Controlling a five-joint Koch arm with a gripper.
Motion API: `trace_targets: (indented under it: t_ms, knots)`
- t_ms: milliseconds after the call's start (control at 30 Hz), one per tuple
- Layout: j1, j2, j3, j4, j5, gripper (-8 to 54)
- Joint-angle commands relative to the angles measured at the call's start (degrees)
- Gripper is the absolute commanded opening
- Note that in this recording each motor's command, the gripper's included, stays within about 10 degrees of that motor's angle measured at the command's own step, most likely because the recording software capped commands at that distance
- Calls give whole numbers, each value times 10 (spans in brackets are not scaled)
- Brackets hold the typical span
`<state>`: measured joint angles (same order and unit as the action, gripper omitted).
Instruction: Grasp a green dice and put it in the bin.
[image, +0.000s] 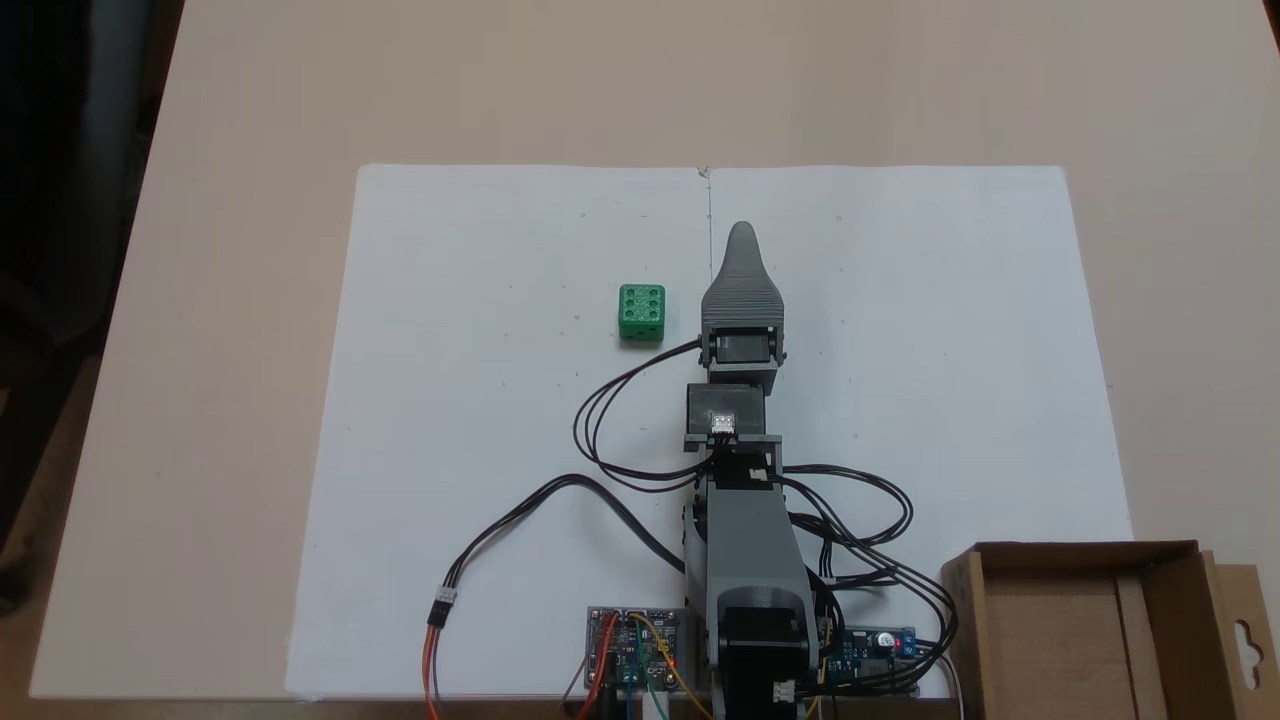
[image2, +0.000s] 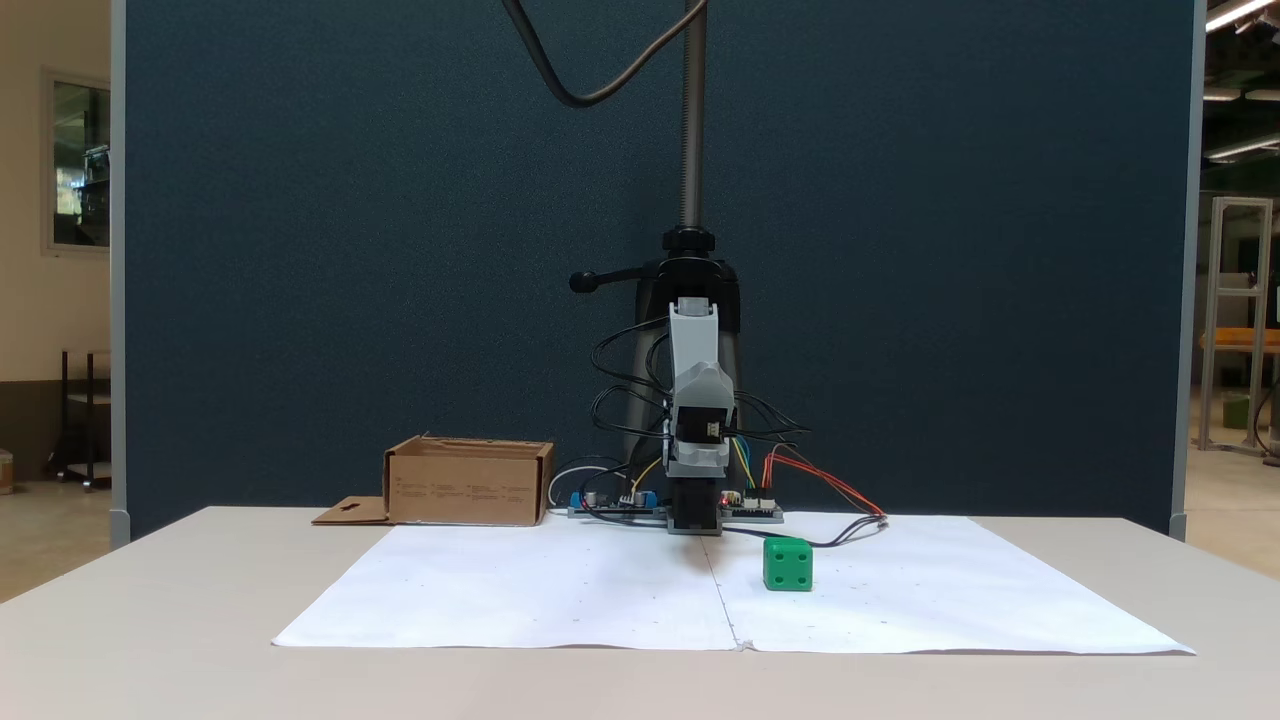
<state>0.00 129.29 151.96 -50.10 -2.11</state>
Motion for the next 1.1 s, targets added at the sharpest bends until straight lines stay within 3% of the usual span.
trace_targets:
  t_ms: [0,767,1000,1067]
  knots:
    - [8,64,100,-100,-40,450]
    - [37,65,100,-100,-59,421]
    - [41,66,-112,-100,-59,421]
    - [41,65,-166,-7,-58,421]
